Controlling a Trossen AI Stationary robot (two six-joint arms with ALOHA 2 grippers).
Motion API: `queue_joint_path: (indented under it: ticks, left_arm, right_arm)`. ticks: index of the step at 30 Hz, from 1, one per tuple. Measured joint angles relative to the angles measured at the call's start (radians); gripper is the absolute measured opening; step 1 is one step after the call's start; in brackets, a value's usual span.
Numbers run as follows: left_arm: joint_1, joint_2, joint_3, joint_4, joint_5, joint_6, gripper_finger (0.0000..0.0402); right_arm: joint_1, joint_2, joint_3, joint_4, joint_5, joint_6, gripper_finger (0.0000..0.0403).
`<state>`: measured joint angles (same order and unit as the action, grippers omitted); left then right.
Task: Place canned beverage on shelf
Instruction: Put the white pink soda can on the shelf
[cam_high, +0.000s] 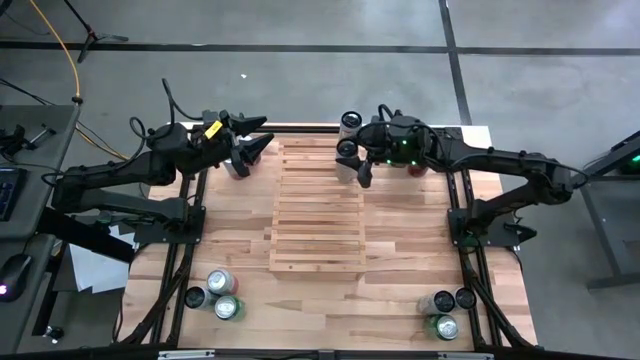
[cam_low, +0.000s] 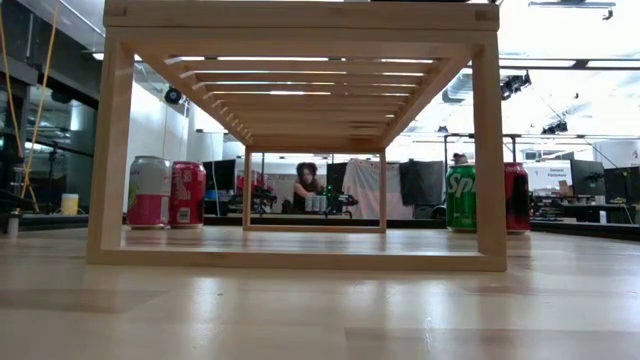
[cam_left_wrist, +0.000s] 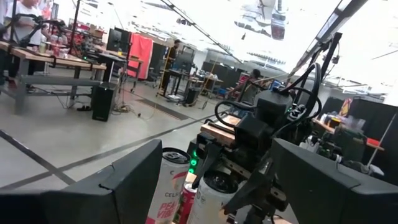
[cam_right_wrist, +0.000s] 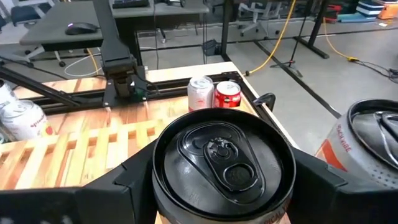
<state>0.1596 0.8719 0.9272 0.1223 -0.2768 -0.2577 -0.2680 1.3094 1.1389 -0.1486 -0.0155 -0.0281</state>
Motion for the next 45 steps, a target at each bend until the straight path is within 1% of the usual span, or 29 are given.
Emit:
queue_joint_path:
  ticks: [3,8,11,20,27,32,36,38,40,45]
  left_arm:
    - [0.000,0.000,0.000,-0.001,0.000,0.000,0.0294]
    - [0.000,0.000,0.000,-0.003,0.004,0.000,0.0294]
    - [0.000,0.000,0.000,-0.003,0.005,0.000,0.0294]
    - [0.000,0.000,0.000,-0.003,0.005,0.000,0.0294]
    - [0.000,0.000,0.000,-0.001,0.005,0.000,0.0294]
    - [0.000,0.000,0.000,-0.001,0.005,0.005,0.0294]
    - [0.000,0.000,0.000,-0.001,0.005,0.006,0.0294]
    - [0.000,0.000,0.000,-0.001,0.005,0.006,0.0294]
    - [0.000,0.000,0.000,-0.002,0.005,0.014,0.0294]
    - [-0.003,0.000,0.000,-0.005,0.030,0.049,0.0294]
  right_arm:
    - [0.000,0.000,0.000,-0.001,0.022,-0.004,0.0244]
    - [0.000,0.000,0.000,-0.002,0.056,-0.007,0.0294]
    - [0.000,0.000,0.000,-0.002,0.060,-0.007,0.0304]
    - [0.000,-0.010,0.000,-0.002,0.060,-0.022,0.0310]
    - [0.000,-0.041,0.000,0.058,0.059,-0.022,0.0311]
    - [0.000,-0.087,0.000,0.094,0.059,-0.019,0.0312]
    - [0.000,-0.151,0.000,0.139,0.057,0.005,0.0312]
    - [0.000,-0.191,0.000,0.153,0.042,0.025,0.0312]
    - [0.000,-0.233,0.000,0.166,0.004,0.067,0.0312]
    - [0.001,-0.327,0.000,0.188,-0.175,0.198,0.0312]
